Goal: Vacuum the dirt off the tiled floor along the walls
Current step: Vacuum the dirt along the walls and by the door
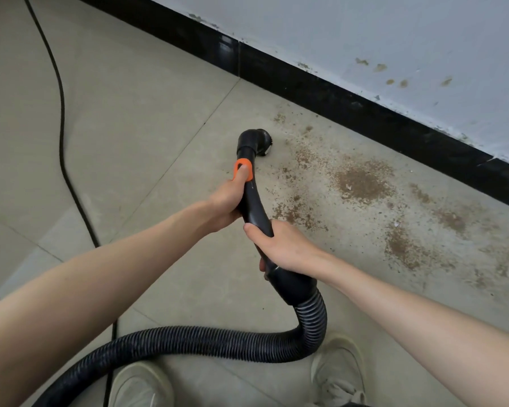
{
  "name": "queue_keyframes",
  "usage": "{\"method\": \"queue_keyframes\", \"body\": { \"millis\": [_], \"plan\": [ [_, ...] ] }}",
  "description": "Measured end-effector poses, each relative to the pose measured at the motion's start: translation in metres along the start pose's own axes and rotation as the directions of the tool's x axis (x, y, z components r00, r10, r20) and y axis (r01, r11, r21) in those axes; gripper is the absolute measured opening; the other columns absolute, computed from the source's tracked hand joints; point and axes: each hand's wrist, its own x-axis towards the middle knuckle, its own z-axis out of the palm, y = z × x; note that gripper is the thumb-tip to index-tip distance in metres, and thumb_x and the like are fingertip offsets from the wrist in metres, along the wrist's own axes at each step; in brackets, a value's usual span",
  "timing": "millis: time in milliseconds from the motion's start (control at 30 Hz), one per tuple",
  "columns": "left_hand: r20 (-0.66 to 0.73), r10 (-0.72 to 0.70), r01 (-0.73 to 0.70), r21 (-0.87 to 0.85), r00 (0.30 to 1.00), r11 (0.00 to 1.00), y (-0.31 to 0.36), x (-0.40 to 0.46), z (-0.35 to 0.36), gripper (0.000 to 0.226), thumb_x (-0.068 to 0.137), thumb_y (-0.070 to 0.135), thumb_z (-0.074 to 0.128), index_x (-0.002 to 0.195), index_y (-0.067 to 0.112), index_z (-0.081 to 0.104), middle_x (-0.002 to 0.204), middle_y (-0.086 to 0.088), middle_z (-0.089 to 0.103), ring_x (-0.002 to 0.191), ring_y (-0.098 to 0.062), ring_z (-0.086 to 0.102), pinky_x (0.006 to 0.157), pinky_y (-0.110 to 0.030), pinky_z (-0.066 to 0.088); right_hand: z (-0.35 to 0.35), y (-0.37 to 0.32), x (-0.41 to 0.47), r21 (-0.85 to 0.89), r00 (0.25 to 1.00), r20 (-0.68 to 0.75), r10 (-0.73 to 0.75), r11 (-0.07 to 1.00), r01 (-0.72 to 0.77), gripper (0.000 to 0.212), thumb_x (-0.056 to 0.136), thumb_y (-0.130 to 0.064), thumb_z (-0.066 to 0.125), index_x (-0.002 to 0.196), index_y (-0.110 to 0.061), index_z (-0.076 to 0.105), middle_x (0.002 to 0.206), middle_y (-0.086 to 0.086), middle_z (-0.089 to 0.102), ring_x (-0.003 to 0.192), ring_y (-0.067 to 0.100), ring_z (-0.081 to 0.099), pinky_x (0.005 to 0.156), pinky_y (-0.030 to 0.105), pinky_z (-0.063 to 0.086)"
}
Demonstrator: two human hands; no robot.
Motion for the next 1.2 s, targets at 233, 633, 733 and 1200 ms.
{"method": "queue_keyframes", "body": {
  "millis": [233,633,733,1200],
  "plan": [
    [-0.113,-0.052,0.035,-0.147,0.992,0.989,-0.001,-0.017,-0.052,0.031,0.094,0.041,0.043,0.083,0.012,0.044,0.073,-0.001,0.043,0.065,-0.015,0.046,0.059,-0.026,0.044,0.018,-0.03,0.01,-0.099,0.984,0.169,-0.057,0.992,0.075,0.044,0.097,-0.053,0.042,0.077,-0.015,0.046,0.071,0.011,0.074,0.044,0.008,0.06,0.073,0.033,0.054],
    [-0.134,-0.077,0.053,-0.179,0.988,0.982,-0.036,-0.043,-0.058,0.037,0.097,0.044,0.041,0.086,0.01,0.047,0.077,-0.004,0.047,0.069,-0.016,0.05,0.062,-0.027,0.045,0.05,-0.007,-0.019,-0.019,0.974,0.225,0.013,1.0,-0.009,0.053,0.091,-0.067,0.041,0.083,-0.015,0.043,0.067,0.014,0.071,0.045,0.013,0.064,0.06,0.027,0.049],
    [-0.117,-0.077,0.052,-0.201,0.99,0.978,-0.036,-0.043,-0.058,0.037,0.097,0.045,0.042,0.086,0.01,0.046,0.078,-0.004,0.046,0.07,-0.016,0.05,0.064,-0.027,0.046,0.05,-0.01,-0.018,-0.042,0.975,0.223,0.017,0.999,-0.008,0.052,0.092,-0.066,0.04,0.082,-0.015,0.043,0.069,0.018,0.072,0.043,0.013,0.064,0.061,0.029,0.05],
    [-0.014,-0.064,0.063,-0.055,0.998,0.997,-0.019,-0.022,-0.012,0.039,0.099,0.045,0.037,0.085,0.01,0.046,0.077,-0.005,0.049,0.069,-0.017,0.051,0.063,-0.029,0.046,0.023,0.004,-0.028,-0.033,0.995,0.055,0.082,0.996,-0.08,0.05,0.094,-0.063,0.038,0.082,-0.014,0.045,0.056,0.007,0.069,0.04,0.012,0.061,0.066,0.033,0.054]
  ]
}}
